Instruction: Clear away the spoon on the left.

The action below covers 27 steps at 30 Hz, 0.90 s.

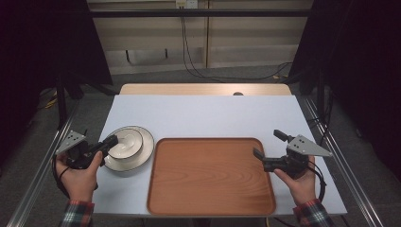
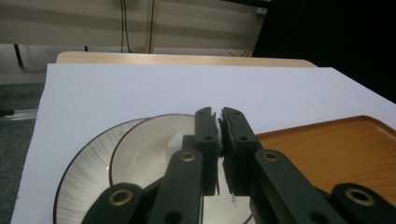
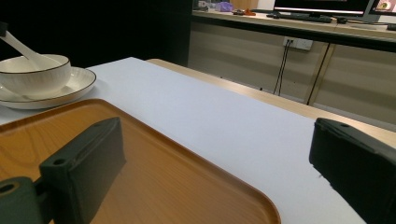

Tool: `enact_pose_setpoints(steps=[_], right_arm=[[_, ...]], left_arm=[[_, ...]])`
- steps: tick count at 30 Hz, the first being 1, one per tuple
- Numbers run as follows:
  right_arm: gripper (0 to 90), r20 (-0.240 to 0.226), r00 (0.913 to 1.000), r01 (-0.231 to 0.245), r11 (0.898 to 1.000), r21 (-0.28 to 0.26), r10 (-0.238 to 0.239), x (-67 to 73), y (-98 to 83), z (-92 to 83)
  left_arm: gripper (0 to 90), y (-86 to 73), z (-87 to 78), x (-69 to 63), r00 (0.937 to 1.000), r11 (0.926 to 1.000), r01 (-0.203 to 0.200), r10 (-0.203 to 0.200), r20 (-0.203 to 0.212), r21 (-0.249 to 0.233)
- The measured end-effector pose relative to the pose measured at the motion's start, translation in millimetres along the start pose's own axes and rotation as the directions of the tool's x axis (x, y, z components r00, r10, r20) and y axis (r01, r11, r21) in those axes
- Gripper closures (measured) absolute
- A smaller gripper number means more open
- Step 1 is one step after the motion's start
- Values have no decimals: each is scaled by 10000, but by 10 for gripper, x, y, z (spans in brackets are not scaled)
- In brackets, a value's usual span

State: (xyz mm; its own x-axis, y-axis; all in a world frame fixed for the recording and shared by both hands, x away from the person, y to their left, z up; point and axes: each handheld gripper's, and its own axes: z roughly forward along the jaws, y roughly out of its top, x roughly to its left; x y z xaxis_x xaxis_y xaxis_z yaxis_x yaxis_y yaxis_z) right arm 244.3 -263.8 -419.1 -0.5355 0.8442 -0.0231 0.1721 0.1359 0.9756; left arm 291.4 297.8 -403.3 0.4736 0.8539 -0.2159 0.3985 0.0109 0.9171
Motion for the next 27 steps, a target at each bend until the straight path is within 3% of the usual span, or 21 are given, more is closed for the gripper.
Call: enact_pose_setpoints(steps=[13, 17, 19, 20, 22, 27], right_arm=[[35, 6, 10000, 7, 10000, -31, -7, -4, -3, -11], [35, 16, 10000, -62, 10000, -18, 62, -12, -9, -15], [35, -11, 10000, 7, 10000, -23, -7, -13, -9, -19], [35, 48, 10000, -20, 10000, -21, 20, -9, -10, -19], [35, -7, 10000, -52, 10000, -32, 52, -12, -14, -23], [35, 22, 10000, -75, 10000, -9, 75, -20, -19, -40]], left_arm=[[848, 39, 175, -11, 9997, 9991, -186, 180, -149, -388], [847, 37, 223, -2, 9981, 9979, -583, 577, -194, -286], [843, 19, 262, -1, 9983, 9981, -558, 554, -158, -253], [833, -4, 299, -8, 9994, 9989, -282, 275, -198, -373], [831, -13, 327, -15, 9994, 9986, -134, 117, -327, -511], [838, -23, 359, -26, 9995, 9982, -131, 113, -303, -591]])
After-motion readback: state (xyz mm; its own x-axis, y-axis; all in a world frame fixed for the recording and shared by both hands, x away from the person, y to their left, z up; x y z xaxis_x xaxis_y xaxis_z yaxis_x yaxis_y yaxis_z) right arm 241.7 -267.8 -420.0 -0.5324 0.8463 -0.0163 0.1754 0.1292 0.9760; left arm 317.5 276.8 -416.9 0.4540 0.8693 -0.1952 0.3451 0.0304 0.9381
